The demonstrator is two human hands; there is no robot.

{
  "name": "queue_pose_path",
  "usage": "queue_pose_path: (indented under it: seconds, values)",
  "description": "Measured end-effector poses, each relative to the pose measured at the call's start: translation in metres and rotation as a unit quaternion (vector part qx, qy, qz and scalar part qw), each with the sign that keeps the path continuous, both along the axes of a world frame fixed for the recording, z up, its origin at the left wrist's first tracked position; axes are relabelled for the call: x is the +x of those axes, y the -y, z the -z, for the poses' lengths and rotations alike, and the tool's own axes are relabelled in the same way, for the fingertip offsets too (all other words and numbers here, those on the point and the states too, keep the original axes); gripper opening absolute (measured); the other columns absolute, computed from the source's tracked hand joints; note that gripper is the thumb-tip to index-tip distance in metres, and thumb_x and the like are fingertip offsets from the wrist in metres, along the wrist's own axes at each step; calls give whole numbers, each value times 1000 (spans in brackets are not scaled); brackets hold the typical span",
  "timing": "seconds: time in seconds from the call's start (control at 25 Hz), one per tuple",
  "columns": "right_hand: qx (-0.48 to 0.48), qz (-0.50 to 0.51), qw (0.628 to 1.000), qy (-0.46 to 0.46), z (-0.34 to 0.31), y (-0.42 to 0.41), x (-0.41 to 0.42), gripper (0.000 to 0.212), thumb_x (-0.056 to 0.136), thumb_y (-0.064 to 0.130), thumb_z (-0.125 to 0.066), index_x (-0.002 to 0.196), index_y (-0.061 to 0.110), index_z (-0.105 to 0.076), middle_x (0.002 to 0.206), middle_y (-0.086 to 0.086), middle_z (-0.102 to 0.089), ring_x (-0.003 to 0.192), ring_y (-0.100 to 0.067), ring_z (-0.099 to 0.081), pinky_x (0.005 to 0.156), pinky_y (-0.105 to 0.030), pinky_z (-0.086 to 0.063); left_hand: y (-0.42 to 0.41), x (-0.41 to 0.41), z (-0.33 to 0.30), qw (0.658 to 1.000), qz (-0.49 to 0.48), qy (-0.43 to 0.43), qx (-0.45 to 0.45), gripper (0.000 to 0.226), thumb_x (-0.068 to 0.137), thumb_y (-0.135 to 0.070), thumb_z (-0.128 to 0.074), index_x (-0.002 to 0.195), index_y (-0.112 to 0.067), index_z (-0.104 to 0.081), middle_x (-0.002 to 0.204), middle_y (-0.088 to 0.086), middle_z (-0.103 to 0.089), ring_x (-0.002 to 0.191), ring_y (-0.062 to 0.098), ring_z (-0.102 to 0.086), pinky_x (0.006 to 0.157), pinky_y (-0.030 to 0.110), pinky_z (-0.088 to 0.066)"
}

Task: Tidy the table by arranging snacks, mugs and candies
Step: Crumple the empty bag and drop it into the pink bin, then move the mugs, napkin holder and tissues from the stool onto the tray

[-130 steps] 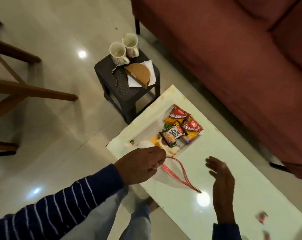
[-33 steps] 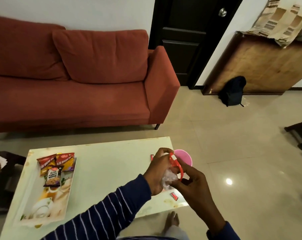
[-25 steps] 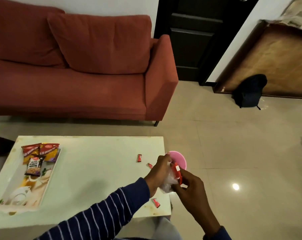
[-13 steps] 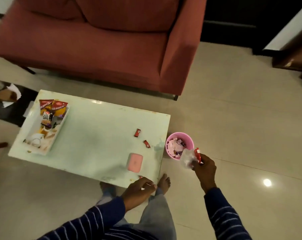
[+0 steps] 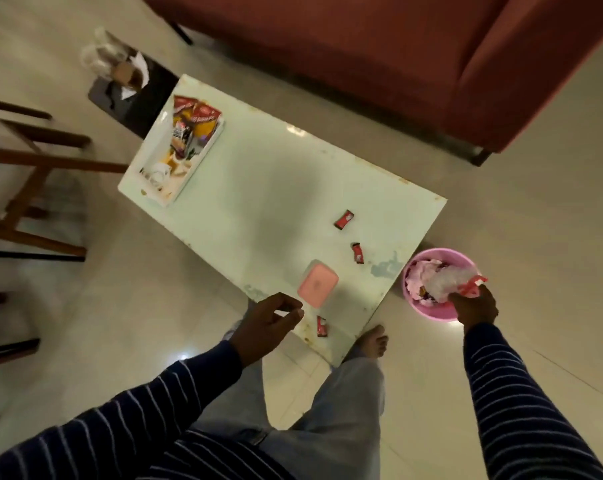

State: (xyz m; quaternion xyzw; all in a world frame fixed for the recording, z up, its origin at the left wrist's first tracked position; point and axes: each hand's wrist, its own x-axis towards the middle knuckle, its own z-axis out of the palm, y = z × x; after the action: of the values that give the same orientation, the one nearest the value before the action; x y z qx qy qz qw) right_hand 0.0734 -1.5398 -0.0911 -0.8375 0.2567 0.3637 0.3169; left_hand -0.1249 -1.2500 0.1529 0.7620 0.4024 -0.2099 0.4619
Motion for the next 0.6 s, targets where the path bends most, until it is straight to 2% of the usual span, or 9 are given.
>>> queue_pose_path:
  seconds: [0.08,0.2,0.32,0.4,0.48,0.6]
  values:
    - [2,29,999,-39,4,3,5,75,72,18,-82,138,4,-50,133,-23,-58,114,-43,-59,95,-53,-53,-4,-13,5,1000,-1,-6,10,16,95,-22,-64,105,-11,-67,100,3,-70,87,24,-70,80,38,-57]
    - [38,89,994,-54,-15,16,-2,53,81,10,-72,132,7,-60,130,-20,-61,97,-36,-62,87,-52,-57,-7,-25,-2,1000,-3,-6,-6,12,94,-21,-65,103,-13,-67,95,0,-70,86,25,-70,79,39,-57]
    - [58,94,993,-36,-52,21,-13,35,87,4,-60,120,5,-68,107,-15,-66,84,-30,-59,80,-42,-57,-11,-22,-17,999,25,33,-20,9,94,-21,-65,102,-17,-67,96,-5,-69,84,16,-69,76,29,-57]
    - [73,106,992,-18,-89,15,-25,20,88,2,-57,101,8,-71,94,-15,-63,78,-28,-57,68,-35,-49,-22,-17,-31,997,31,64,-33,7,94,-21,-64,101,-21,-67,99,-8,-69,88,9,-68,76,20,-54]
    - [74,94,993,-1,-123,3,-36,16,88,5,-57,78,12,-67,83,-15,-62,74,-27,-56,68,-37,-44,-37,-12,-47,995,20,77,-53,8,94,-22,-65,101,-21,-68,102,-7,-69,92,9,-67,81,24,-55]
    - [90,84,992,12,-166,-27,-58,15,92,12,-61,79,10,-68,79,-14,-67,76,-27,-58,71,-40,-45,-72,-13,-68,994,18,98,-55,9,93,-22,-66,100,-18,-69,104,-5,-70,97,12,-66,86,30,-54]
